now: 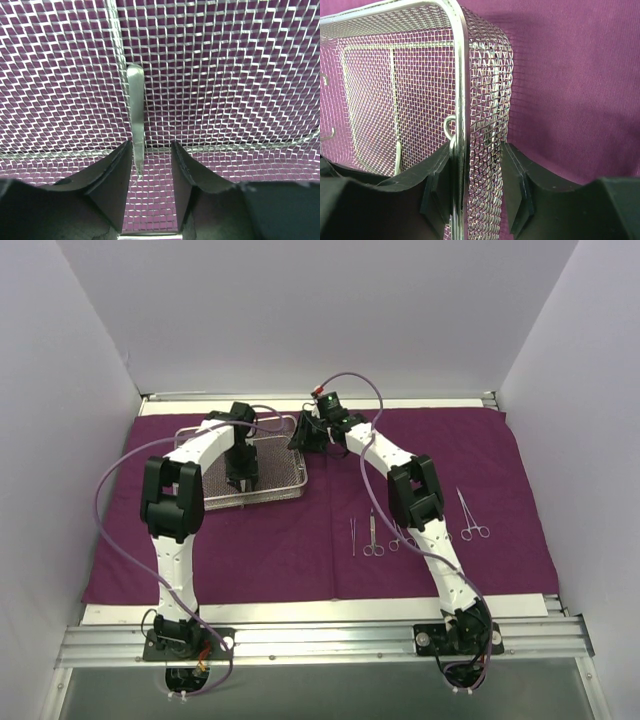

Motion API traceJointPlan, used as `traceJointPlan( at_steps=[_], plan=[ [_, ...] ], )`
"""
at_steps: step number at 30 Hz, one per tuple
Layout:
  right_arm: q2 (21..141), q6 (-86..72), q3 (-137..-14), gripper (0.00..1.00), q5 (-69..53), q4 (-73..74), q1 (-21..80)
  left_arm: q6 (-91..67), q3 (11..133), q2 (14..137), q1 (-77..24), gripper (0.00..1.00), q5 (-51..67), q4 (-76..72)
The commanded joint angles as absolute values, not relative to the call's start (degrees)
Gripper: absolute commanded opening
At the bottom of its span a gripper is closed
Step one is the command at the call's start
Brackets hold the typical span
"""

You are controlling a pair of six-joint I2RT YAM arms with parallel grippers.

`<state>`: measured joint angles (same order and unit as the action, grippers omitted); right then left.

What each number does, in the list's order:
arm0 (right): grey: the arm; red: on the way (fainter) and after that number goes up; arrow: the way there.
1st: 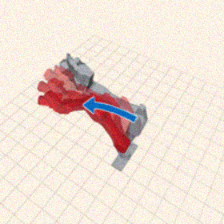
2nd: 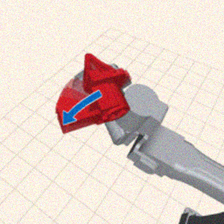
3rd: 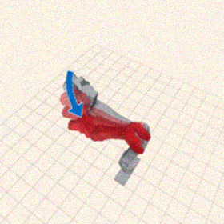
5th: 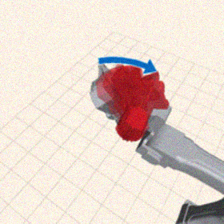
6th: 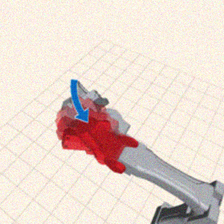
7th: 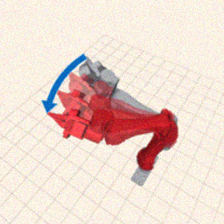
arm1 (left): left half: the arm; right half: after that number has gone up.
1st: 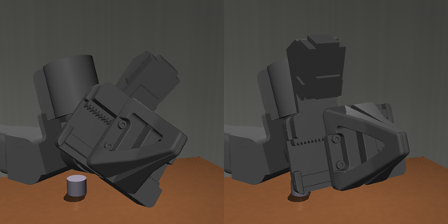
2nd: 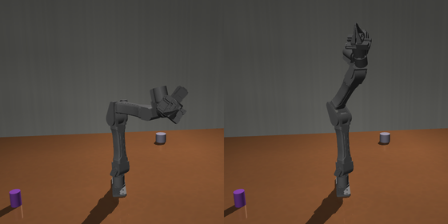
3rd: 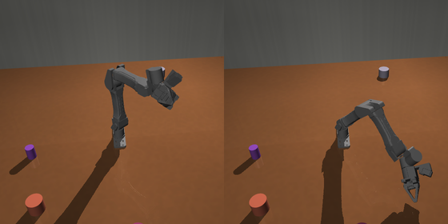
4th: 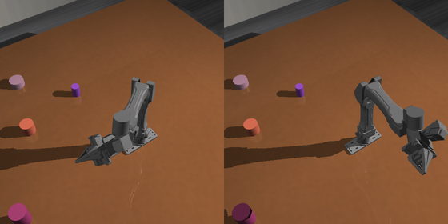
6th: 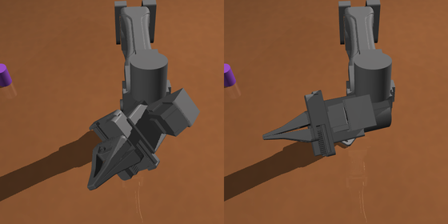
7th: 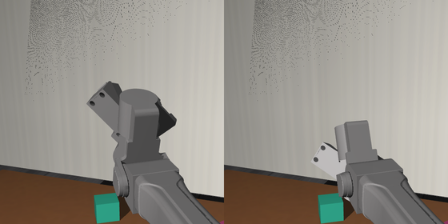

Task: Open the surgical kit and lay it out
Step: Pick up the medical item from the container.

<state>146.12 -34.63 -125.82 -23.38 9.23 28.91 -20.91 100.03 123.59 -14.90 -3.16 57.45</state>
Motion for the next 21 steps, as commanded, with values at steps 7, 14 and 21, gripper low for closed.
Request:
traceJointPlan(
  at_steps=[7, 14, 21],
  plan=[
    [141.86, -34.45, -124.72, 0.32, -23.55, 10.63, 28.48, -21.62, 98.09, 122.87, -13.62, 0.42, -2.99, 52.91],
    [142.65, -34.63, -124.98, 0.29, -23.73, 10.46, 28.65, -20.74, 96.59, 123.4, -12.57, 0.37, -2.64, 51.85],
    [143.26, -34.45, -125.77, 0.23, -23.82, 10.63, 29.0, -19.78, 99.14, 125.24, -11.95, 0.1, -0.97, 51.85]
  ],
)
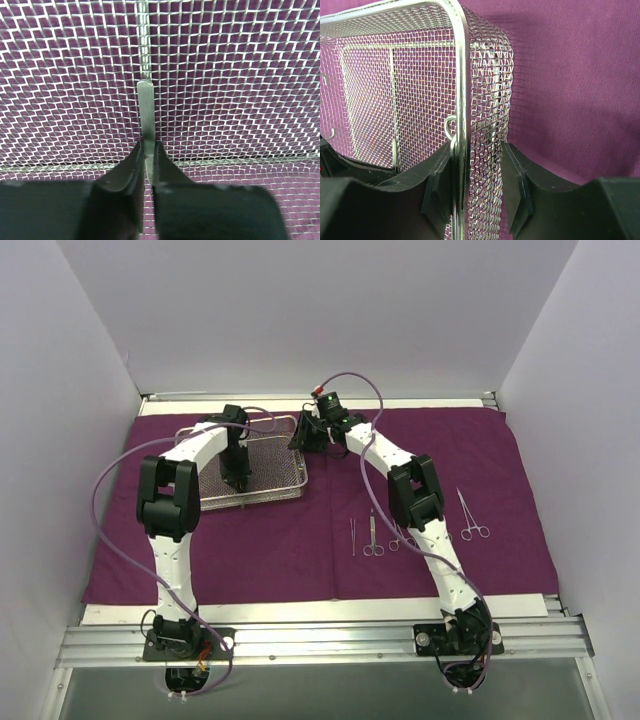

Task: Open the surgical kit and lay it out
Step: Pick up the medical item from the container.

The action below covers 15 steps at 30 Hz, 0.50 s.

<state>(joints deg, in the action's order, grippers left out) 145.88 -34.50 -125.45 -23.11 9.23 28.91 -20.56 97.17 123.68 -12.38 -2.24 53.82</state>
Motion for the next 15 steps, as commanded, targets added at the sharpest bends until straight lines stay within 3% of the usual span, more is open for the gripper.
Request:
traceJointPlan(
  at_steps=[1, 3, 15],
  plan=[
    [143.44, -34.45, -125.95, 0.22, -23.82, 10.9, 28.92, -19.6, 100.36, 125.77, -11.78, 0.06, -0.97, 52.03],
    [143.44, -34.45, -126.12, 0.21, -23.82, 11.07, 29.0, -19.51, 101.95, 126.38, -11.52, 0.02, -0.79, 52.47],
    [143.96, -32.87, -127.35, 0.2, -23.64, 12.92, 28.92, -18.98, 118.29, 132.36, -9.32, 0.02, -1.14, 55.2]
  ],
)
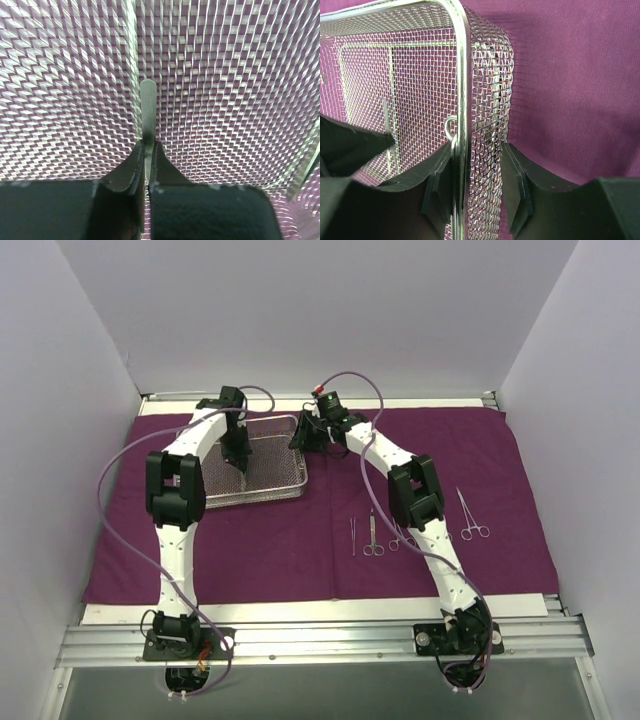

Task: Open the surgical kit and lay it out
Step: Pick up the medical item from the container.

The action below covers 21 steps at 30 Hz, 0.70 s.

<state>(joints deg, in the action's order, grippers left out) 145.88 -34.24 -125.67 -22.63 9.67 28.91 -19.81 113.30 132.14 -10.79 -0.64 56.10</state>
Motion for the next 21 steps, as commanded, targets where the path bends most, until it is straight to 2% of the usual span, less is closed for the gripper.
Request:
traceJointPlan(
  at_steps=[1, 3, 4, 9, 11, 12, 13, 16, 21],
  plan=[
    [143.96, -32.78, -127.35, 0.21, -23.73, 12.92, 28.83, -18.98, 119.08, 132.8, -9.06, 0.02, -0.88, 55.28],
    [143.88, -32.61, -127.44, 0.23, -24.08, 13.01, 28.74, -19.07, 122.32, 133.15, -8.44, 0.02, -0.01, 56.51],
    [143.7, -32.61, -127.44, 0.3, -24.34, 12.83, 28.65, -19.16, 123.13, 132.98, -8.18, 0.02, 0.09, 56.77],
    [143.09, -32.09, -131.38, 0.48, -24.78, 14.4, 28.13, -18.98, 126.56, 129.73, -7.74, 0.02, 5.18, 57.92],
    [143.09, -31.82, -134.11, 0.59, -23.91, 16.51, 27.95, -19.51, 127.0, 127.36, -7.73, 0.02, 7.81, 57.75],
    [142.74, -31.82, -135.6, 0.68, -23.91, 17.48, 27.78, -19.51, 126.91, 125.79, -7.82, 0.02, 8.87, 57.92],
    [141.78, -31.9, -135.96, 0.99, -23.91, 17.75, 27.08, -19.51, 126.48, 125.08, -8.34, 0.02, 10.7, 58.01],
    [138.62, -29.99, -136.14, 1.0, -22.77, 20.03, 25.32, -18.99, 125.16, 121.83, -9.4, 0.02, 13.26, 58.71],
    [131.33, -23.48, -132.99, 1.0, -19.52, 26.61, 22.94, -18.55, 114.89, 114.36, -10.11, 0.02, 22.48, 53.71]
  ],
)
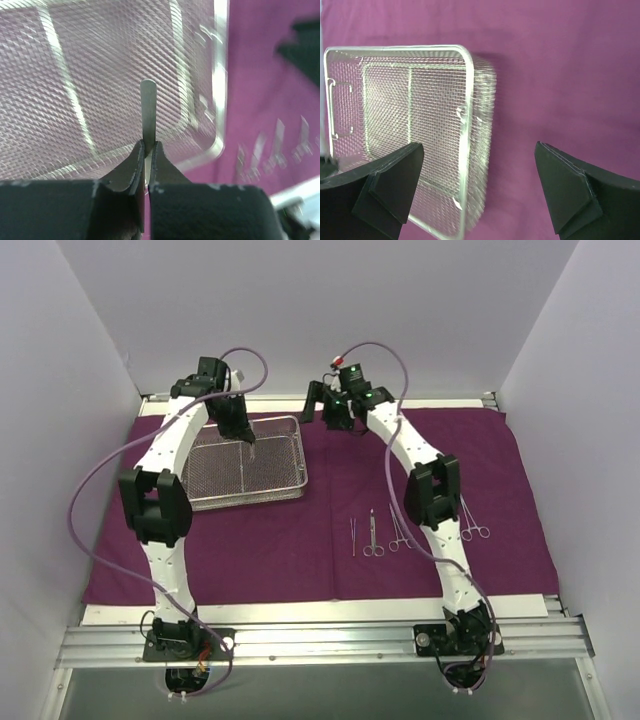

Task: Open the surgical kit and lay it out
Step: Pick up the medical item from the container, then place the medical item in the surgical kit.

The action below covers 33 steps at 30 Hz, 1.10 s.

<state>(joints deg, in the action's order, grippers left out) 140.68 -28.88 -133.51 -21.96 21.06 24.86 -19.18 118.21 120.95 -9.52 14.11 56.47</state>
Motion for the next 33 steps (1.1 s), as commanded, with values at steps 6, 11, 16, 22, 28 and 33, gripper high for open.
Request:
traceJointPlan(
  at_steps=[6, 11, 16, 22, 28, 33],
  plan=[
    [114.11, -23.71, -108.53, 1.0, -30.46, 19.03, 18.57, -18.98, 99.17, 105.65, -12.74, 0.02, 36.88, 41.58],
    [96.88, -30.15, -86.95, 0.98, -41.84, 6.86, 14.33, -22.75, 91.77, 100.47, -15.99, 0.02, 44.55, 33.77],
    [88.43, -28.75, -77.28, 0.78, -45.52, 11.07, 13.89, -21.89, 91.93, 99.4, -23.44, 0.02, 46.76, 32.6],
    [80.08, -33.48, -71.02, 0.74, -46.32, 10.45, 14.06, -19.52, 95.8, 100.99, -29.79, 0.02, 41.5, 36.91],
    [79.63, -39.02, -68.38, 0.58, -43.07, 10.81, 14.59, -20.48, 96.5, 100.99, -33.4, 0.02, 36.22, 37.45],
    [80.68, -39.81, -68.73, 0.51, -42.1, 11.6, 15.64, -19.6, 97.73, 101.6, -35.68, 0.02, 34.46, 38.41]
  ],
)
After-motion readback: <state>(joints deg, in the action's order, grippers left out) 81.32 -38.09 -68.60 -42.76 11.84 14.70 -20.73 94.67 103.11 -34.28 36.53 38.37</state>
